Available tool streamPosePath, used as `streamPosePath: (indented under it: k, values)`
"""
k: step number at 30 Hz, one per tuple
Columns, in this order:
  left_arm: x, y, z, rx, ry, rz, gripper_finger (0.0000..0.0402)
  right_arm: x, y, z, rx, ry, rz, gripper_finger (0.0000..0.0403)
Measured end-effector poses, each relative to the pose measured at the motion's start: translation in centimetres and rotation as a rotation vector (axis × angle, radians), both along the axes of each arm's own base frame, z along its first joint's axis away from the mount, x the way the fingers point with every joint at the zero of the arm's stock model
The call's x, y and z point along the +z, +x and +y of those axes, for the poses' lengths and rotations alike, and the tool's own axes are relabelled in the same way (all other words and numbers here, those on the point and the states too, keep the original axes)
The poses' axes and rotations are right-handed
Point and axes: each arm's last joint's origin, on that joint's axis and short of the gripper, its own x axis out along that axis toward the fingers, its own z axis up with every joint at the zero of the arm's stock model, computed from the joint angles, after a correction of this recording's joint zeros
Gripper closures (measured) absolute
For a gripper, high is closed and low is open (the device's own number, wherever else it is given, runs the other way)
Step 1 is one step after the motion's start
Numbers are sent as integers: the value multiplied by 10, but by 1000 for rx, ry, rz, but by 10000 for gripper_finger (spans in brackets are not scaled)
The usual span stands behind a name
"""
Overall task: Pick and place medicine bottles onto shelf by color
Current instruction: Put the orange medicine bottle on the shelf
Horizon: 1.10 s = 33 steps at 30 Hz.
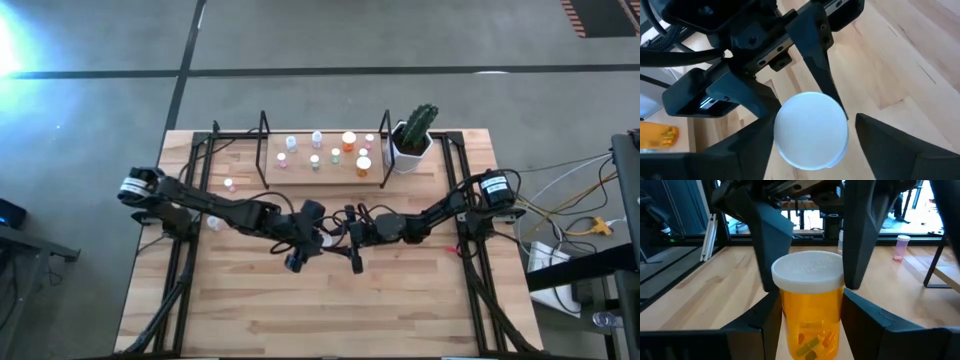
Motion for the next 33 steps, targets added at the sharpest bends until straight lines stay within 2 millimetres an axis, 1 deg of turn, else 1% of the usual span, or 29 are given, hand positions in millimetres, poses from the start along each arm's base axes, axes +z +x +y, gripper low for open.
streamPosePath:
  k: [3, 7, 19, 23, 30, 33]
  values:
    - [-1, 1, 1, -8, -2, 3, 164, 0, 0, 0, 3, 0, 0, 236]
    - [-3, 2, 4, -5, -7, 9, 180, 0, 0, 0, 4, -1, 3, 236]
    - [-3, 2, 5, -30, -32, 12, 185, 0, 0, 0, 8, -6, -1, 232]
    - [-3, 2, 5, -31, -33, 13, 185, -1, 0, 0, 9, -20, 2, 209]
    - [-4, 1, 4, -48, -54, 32, 186, -4, 0, 0, 7, -51, 32, 143]
    - [-5, 0, 3, -56, -61, 40, 186, -6, -1, 0, 6, -59, 57, 122]
